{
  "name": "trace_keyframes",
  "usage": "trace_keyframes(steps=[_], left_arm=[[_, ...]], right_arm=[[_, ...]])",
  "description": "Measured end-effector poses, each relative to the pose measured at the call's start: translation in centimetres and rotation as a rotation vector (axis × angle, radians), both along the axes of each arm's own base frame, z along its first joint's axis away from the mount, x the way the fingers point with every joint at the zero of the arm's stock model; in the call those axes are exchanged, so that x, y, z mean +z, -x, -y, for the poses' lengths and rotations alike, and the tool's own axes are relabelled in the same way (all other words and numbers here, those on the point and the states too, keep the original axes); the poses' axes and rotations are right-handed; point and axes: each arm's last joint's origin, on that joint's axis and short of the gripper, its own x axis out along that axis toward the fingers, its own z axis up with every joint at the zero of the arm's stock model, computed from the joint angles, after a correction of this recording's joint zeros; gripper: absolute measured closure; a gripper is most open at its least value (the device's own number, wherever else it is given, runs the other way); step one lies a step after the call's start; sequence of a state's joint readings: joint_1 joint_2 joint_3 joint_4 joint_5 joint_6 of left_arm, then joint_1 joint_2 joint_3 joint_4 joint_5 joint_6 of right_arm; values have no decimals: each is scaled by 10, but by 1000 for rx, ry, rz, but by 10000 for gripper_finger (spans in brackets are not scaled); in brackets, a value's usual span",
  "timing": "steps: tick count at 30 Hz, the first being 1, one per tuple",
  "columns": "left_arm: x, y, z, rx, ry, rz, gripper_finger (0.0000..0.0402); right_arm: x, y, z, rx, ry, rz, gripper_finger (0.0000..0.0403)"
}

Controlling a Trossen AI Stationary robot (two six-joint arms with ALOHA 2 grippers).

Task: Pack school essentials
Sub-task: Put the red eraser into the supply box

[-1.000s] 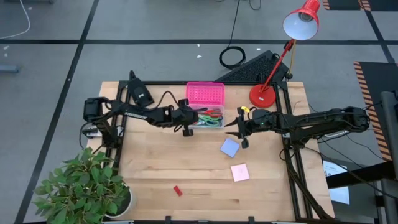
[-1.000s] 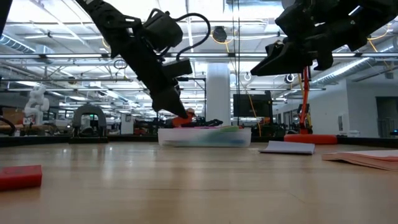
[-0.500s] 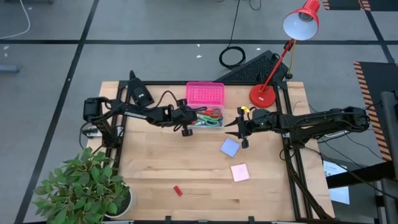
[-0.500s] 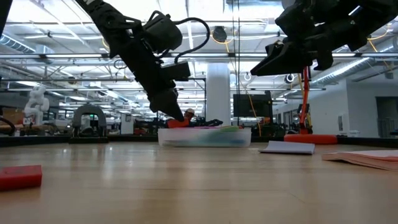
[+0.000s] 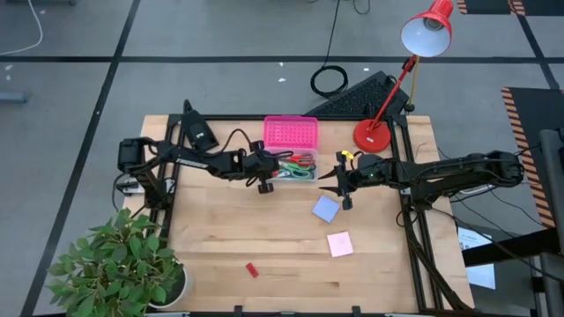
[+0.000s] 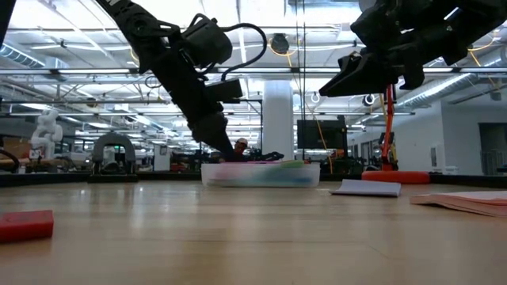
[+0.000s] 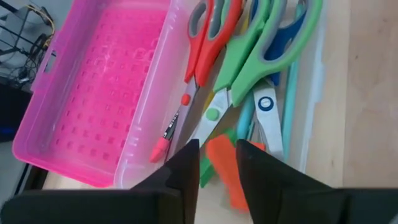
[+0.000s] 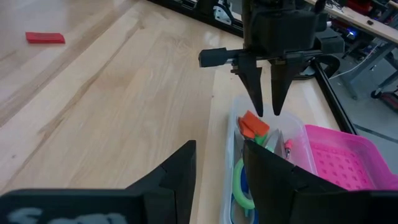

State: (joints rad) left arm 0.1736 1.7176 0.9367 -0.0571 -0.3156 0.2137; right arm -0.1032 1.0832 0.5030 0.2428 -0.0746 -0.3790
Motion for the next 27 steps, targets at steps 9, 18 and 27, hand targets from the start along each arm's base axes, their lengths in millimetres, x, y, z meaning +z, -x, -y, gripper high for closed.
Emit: trace_keyframes(steps=[9,18,27], left_arm=[[2,-2,11,5,30,31,277],[35,-7,28,39,103,97,277],[67,7,90,-43,222,96,277]], right_arm=[[0,0,0,0,0,0,277],[0,0,0,-8,-23,-3,277],[-3,1,0,-46,-115,-29,277]])
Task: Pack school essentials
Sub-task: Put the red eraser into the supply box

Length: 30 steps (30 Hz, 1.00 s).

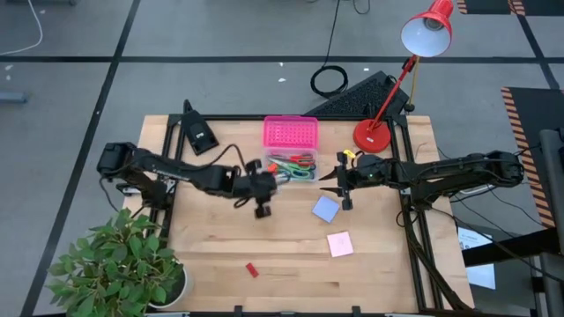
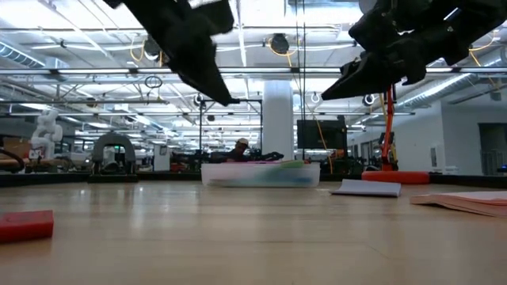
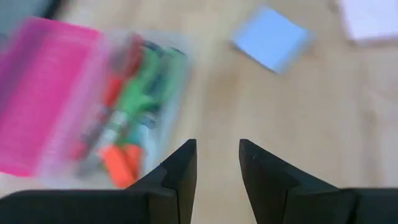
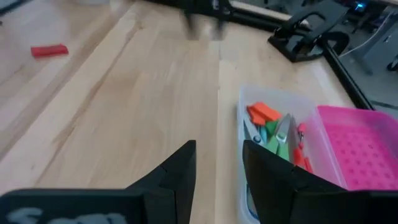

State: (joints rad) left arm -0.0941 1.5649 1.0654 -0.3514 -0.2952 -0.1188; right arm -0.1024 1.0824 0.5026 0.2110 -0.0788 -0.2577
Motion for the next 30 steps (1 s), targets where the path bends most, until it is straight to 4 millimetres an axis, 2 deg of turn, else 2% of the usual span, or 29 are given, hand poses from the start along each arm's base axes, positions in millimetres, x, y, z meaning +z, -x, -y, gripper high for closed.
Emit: trace_keyframes(steps=[7,16,22,26,30], left_arm=[[-4,12,62,-188,150,-42,277],[-6,33,115,-298,222,-73,271],[-12,41,139,-344,238,-92,211],[-23,45,151,-396,205,-131,166],[-35,45,163,-451,182,-154,143]], right_arm=[[1,0,0,-39,-87,10,277],[1,-1,-11,-62,-240,11,277],[1,-1,-29,-28,-333,-3,277],[2,-1,-43,-28,-355,-1,277],[3,1,-56,-32,-363,10,277]])
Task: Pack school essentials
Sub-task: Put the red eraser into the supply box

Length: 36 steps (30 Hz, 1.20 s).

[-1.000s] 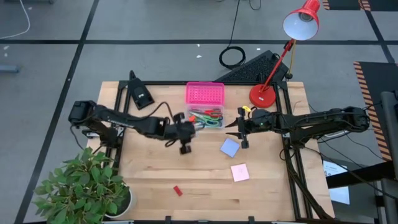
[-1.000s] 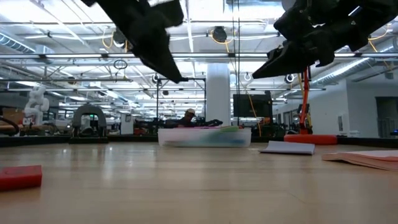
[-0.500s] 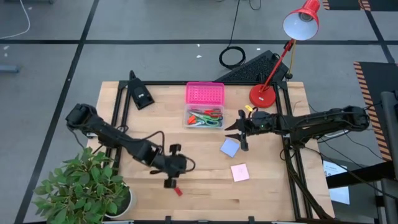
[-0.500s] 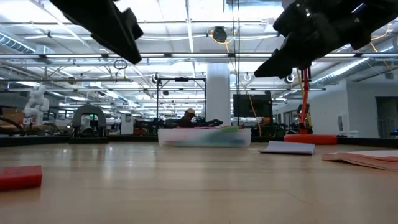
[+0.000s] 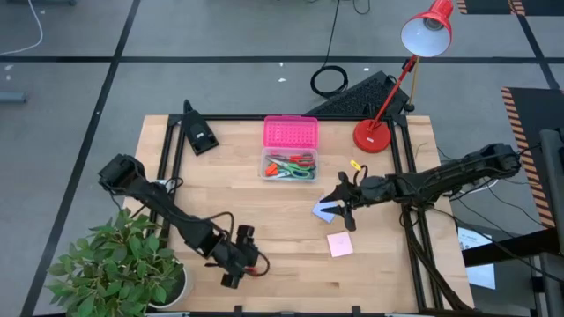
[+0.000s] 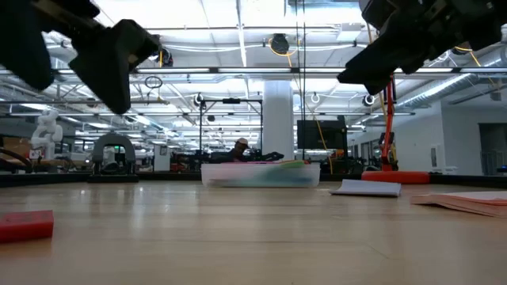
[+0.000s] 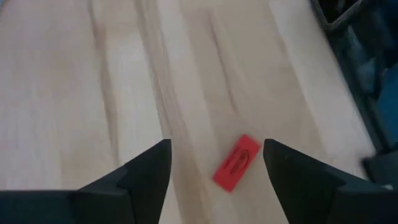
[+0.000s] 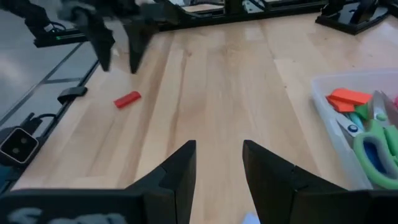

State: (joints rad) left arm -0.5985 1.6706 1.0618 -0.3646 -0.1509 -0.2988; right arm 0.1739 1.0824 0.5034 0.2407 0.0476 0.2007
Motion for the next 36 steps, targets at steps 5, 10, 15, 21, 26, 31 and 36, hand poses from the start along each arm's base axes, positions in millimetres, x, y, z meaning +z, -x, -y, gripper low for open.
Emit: trace_keyframes(steps=[5,10,15,21,26,31,36], left_arm=[[-17,-4,10,-55,9,-29,144],[-37,-3,21,-123,-25,-56,161],[-49,-5,26,-143,-46,-68,174],[-57,-7,22,-158,-78,-93,185],[-58,-9,20,-170,-89,-93,206],[-60,-8,19,-193,-64,-112,237],[-68,-1,15,-195,-68,-135,254]], right_arm=[[1,3,-15,7,-6,14,277],[3,5,-25,-4,6,43,277],[4,5,-27,1,8,47,277],[4,5,-27,3,17,48,277],[4,5,-27,8,27,49,277],[4,5,-27,10,29,49,277],[4,5,-27,11,32,49,277]])
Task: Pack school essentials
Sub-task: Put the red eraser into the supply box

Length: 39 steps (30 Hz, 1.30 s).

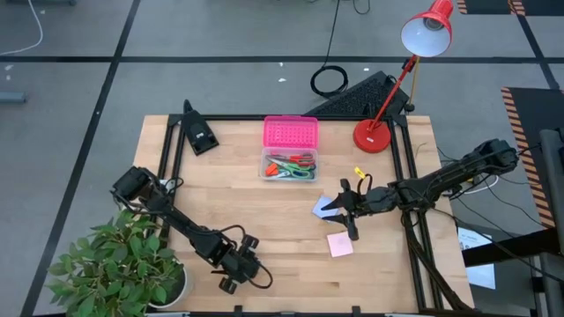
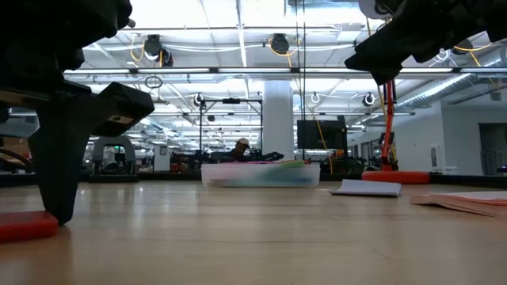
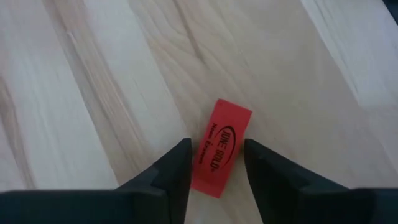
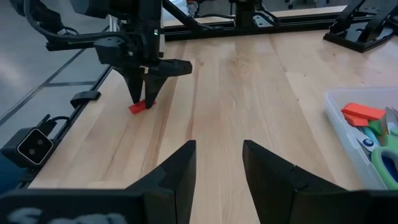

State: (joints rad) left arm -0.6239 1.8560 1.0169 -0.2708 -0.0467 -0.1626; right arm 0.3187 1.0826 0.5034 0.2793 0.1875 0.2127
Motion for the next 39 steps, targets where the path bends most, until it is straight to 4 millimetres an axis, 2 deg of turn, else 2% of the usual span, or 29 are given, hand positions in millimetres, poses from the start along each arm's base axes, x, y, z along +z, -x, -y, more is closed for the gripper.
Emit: trace_keyframes(steps=[13,25,33,39], left_arm=[[-2,-1,-1,0,0,31,302],[0,-2,-1,45,17,35,302],[15,-7,-4,75,-3,95,302],[27,-16,-21,139,-13,150,302]], right_arm=[[0,0,0,3,7,0,277],[0,0,0,3,7,0,277],[0,0,0,3,8,0,277],[-2,1,0,8,25,-20,277]])
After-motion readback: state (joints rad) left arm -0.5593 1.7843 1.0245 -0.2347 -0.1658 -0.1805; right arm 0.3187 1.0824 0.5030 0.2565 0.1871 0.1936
